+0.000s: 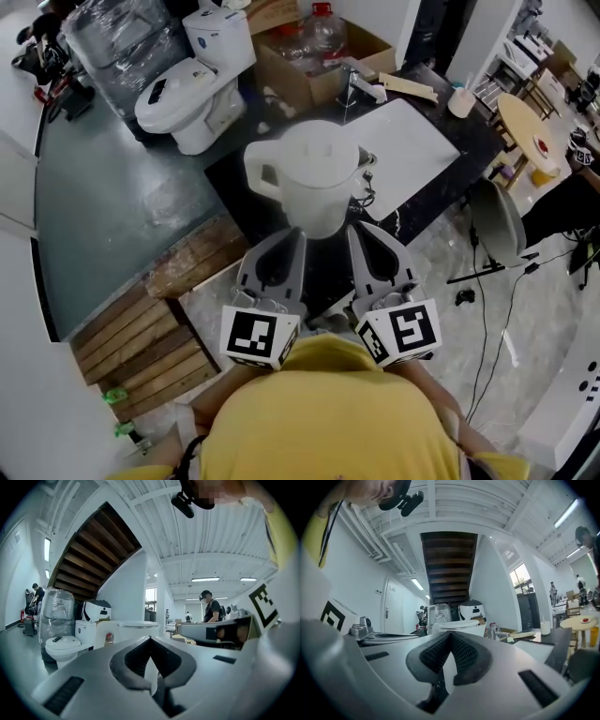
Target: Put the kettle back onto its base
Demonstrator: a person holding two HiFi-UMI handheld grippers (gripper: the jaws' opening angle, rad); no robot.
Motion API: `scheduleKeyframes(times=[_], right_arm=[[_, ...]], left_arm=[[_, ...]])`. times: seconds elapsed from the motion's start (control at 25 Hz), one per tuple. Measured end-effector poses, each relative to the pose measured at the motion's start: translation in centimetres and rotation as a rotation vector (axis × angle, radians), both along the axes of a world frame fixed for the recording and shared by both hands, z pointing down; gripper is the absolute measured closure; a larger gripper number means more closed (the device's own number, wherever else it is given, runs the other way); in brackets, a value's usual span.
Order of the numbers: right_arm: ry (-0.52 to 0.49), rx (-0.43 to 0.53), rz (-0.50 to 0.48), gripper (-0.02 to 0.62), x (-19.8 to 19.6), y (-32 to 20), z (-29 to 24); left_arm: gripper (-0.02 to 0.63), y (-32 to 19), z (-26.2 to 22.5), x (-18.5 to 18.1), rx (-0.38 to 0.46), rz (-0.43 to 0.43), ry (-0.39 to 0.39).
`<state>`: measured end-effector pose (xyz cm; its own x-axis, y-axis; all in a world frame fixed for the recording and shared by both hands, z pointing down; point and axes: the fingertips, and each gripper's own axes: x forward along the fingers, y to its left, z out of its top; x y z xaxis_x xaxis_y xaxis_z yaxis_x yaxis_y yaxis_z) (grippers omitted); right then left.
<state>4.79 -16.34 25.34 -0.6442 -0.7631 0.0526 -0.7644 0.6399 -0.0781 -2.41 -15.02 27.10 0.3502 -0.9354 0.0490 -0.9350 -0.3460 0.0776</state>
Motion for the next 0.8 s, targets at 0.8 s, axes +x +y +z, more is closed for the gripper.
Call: scheduleKeyframes(times=[0.8], right_arm=[[0.041,0.008,0.061,0.58,-1.3,4.6,-1.7]], left_arm=[[0.597,3.0,-1.6,-1.2,-0.001,0.08,0.019]])
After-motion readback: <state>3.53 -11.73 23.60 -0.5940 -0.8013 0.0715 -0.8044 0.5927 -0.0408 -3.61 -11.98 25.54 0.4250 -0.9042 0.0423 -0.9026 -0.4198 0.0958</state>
